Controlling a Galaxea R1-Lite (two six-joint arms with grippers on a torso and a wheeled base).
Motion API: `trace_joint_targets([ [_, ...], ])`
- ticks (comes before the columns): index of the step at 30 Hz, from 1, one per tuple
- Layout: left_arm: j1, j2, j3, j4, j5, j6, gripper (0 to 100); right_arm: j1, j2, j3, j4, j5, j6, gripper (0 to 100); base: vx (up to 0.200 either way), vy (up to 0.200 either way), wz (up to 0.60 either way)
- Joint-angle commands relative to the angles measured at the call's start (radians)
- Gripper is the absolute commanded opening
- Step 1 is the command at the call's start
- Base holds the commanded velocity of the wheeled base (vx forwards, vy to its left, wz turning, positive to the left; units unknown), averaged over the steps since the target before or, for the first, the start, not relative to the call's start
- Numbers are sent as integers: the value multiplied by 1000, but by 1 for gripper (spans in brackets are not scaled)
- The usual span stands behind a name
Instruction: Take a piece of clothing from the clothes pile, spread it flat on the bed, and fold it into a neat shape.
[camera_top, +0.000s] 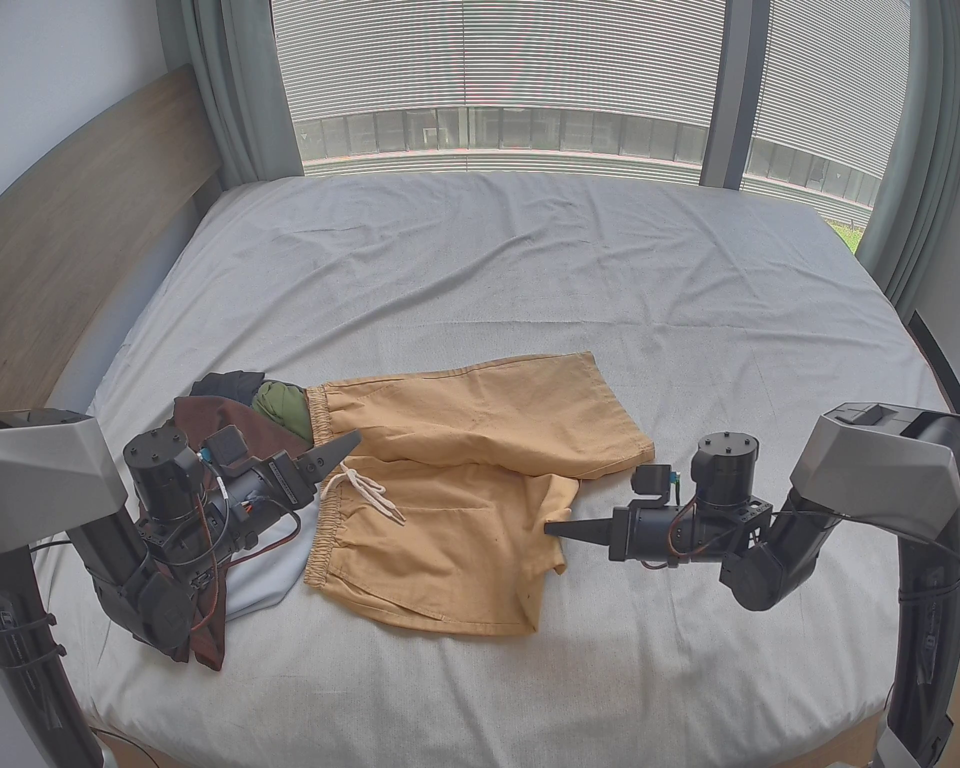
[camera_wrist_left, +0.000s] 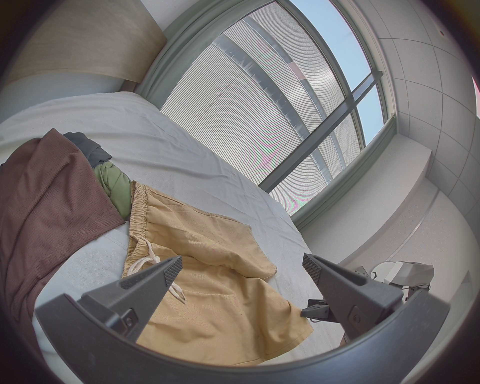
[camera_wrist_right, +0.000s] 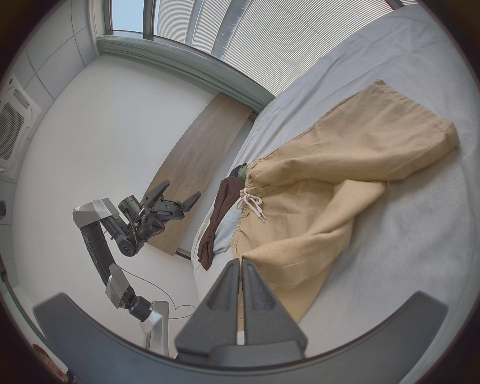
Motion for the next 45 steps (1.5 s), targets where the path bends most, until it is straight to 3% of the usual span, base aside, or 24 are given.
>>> trace_joint_targets([
  [1,1,13,-2,0,1,-1,100,49,53,-140,93,-4,1,0,0,0,0],
  [15,3,12,-6,0,1,-1,100,141,192,-339,174,-65,4,0,0,0,0],
  [33,0,13,-9,0,1,-1,100,175,215,-359,194,-70,7,0,0,0,0],
  [34,0,13,-9,0,1,-1,100,175,215,-359,194,-70,7,100,0,0,0],
  [36,0,13,-9,0,1,-1,100,176,212,-357,192,-81,7,100,0,0,0],
  [38,0,20,-10,0,2,-1,100,184,197,-342,181,-141,7,100,0,0,0],
  [45,-2,20,-10,0,1,-1,100,153,86,-244,185,-159,7,100,0,0,0],
])
